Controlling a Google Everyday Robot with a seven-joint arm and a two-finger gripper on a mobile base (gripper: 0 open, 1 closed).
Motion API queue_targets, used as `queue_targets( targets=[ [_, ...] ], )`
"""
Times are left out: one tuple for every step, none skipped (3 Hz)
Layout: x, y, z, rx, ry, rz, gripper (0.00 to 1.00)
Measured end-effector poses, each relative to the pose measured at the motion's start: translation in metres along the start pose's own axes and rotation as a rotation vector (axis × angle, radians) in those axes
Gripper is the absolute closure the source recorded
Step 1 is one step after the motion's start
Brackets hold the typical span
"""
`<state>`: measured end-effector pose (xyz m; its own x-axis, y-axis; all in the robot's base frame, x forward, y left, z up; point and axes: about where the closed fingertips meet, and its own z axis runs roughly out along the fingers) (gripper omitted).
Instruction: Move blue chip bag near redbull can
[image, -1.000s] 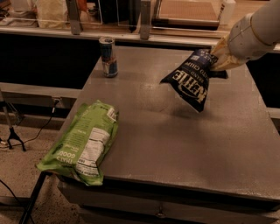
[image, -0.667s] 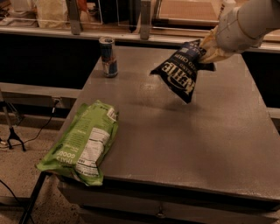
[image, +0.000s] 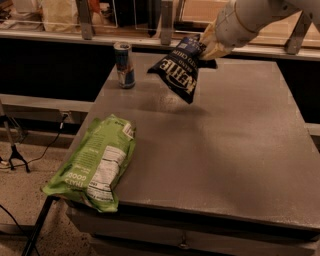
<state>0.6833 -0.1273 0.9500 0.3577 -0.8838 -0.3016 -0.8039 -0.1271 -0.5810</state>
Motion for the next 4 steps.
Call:
queue_targets(
  targets=[
    [-0.014, -0.01, 0.025, -0.04, -0.013, -0.015, 1.0],
    [-0.026, -0.014, 0.046, -0.076, -0.027, -0.024, 1.0],
    [-0.032, -0.014, 0.062, -0.105, -0.031, -0.024, 1.0],
    [-0.035, -0.012, 0.074, -0.13, -0.026, -0.023, 1.0]
  ],
)
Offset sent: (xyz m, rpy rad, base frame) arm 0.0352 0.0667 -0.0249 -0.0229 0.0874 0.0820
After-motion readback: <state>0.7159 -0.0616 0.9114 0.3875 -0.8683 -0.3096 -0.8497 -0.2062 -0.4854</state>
